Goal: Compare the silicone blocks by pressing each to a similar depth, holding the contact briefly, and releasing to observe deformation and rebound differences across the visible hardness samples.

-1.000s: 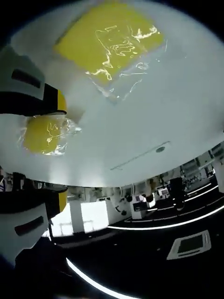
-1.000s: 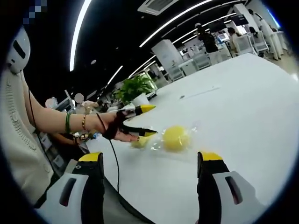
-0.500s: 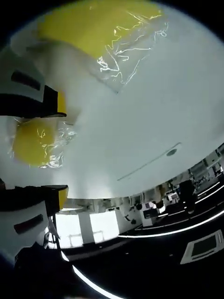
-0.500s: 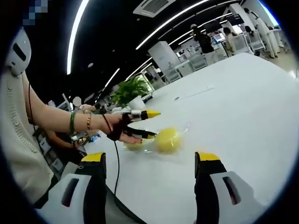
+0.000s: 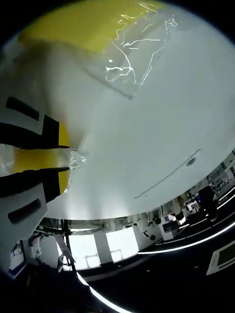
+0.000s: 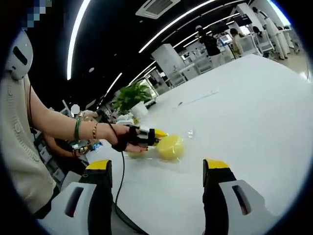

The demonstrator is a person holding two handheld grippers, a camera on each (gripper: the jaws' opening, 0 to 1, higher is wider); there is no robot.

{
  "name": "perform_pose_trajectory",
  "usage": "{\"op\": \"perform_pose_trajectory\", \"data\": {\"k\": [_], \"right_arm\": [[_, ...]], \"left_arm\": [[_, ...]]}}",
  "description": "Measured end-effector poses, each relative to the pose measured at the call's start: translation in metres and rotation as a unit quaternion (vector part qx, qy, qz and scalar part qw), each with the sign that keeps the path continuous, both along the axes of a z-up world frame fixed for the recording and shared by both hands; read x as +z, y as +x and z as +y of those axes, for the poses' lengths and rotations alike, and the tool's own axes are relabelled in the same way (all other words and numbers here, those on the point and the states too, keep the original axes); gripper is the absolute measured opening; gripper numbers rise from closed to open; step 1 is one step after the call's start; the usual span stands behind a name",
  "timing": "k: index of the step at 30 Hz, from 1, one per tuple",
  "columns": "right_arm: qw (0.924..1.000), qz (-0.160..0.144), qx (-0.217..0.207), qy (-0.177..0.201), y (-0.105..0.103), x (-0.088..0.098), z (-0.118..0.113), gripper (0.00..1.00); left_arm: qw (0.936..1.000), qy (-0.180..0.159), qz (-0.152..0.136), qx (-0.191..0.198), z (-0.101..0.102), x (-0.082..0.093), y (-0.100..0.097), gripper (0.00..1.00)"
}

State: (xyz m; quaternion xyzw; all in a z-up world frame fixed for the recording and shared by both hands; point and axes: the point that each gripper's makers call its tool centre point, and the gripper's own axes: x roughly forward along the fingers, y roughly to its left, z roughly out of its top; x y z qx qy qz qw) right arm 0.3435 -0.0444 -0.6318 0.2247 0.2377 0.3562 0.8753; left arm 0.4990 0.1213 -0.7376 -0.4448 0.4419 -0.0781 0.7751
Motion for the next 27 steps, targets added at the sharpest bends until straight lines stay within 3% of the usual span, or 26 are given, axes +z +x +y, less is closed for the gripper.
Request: {"op": "perform_pose_trajectory", "data": {"k": [3,7,17,27], "right_arm": [[1.0,0.006,-0.003,-0.002,0.001,-0.003,-0.002,0.68],[1.0,0.0,-0.001,0.001,0.001,-0.001,0.0,0.67],[0.9995,-0.028,0.005,-0.016,0.003,0.008,0.004,0.73],[0.9989,-0.038,0.016,-0.022,-0.001,0.018,0.012,0.71]], "left_arm": [[0.999,0.02,-0.024,-0.031,-0.003,0.002,0.002,0.0],[0.9973,0.035,-0.036,-0.054,-0.005,0.002,0.003,0.0],[0.9962,0.033,-0.046,-0.066,-0.003,0.008,-0.003,0.0],[0.9917,0.03,-0.089,-0.087,-0.008,0.039,-0.013,0.0]]}}
